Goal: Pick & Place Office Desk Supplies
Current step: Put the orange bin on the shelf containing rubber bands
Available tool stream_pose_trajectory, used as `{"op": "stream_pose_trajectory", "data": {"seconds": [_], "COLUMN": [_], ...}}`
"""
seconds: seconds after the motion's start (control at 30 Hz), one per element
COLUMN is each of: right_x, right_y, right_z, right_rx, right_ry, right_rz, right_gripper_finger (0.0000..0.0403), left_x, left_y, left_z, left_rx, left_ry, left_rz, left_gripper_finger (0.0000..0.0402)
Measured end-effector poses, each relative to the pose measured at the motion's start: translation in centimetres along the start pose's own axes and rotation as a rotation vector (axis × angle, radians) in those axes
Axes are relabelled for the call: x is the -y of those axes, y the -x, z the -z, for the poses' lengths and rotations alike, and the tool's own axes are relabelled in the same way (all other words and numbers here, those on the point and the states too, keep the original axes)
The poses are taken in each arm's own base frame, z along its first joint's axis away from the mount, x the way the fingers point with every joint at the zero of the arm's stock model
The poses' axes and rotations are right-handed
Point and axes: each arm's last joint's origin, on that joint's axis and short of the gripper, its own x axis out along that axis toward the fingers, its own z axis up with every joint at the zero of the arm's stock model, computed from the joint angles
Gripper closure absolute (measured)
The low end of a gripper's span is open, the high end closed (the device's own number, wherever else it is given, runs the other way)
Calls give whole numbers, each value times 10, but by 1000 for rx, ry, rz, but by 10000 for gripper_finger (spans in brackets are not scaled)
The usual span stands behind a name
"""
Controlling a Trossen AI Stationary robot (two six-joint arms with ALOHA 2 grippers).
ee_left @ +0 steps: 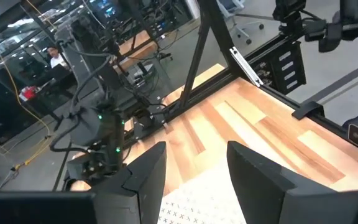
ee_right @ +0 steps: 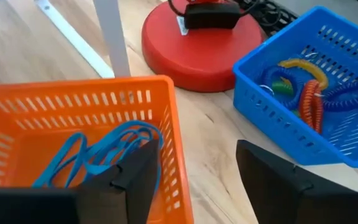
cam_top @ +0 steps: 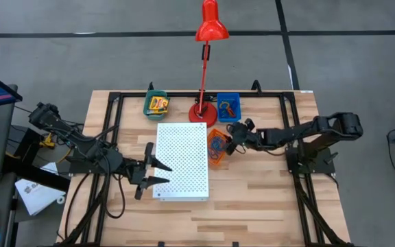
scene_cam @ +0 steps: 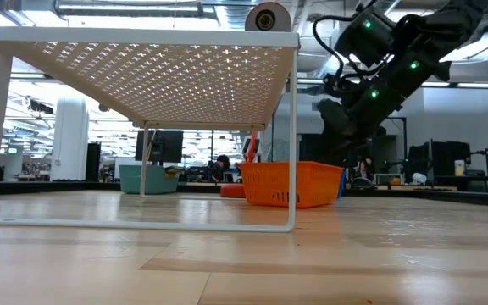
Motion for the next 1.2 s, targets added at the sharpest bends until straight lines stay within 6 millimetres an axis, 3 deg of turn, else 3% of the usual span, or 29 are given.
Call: {"op": "stream_pose_trajectory", "data": {"seconds": [0.3, 0.8, 0.93, 1.13, 1.2], "right_x": [16, 14, 14, 14, 13], "right_y": [-13, -13, -13, -13, -12], "right_z": [2, 6, 6, 6, 6], "right_rx": [-121, -214, -222, -222, -216], "right_ry": [-14, -37, -40, -37, -31], "right_rz": [-59, -200, -202, -204, -204], "right_gripper_finger": [192, 203, 245, 374, 389], "left_x": [0, 0, -1, -1, -1], "left_y": [0, 0, 0, 0, 0], "left_z": [0, 0, -1, -1, -1], "left_rx": [2, 3, 9, 9, 9], "left_ry": [1, 2, 5, 5, 5], "left_rz": [1, 1, -2, -1, -1], "left_gripper_finger": [238, 238, 238, 238, 238]}}
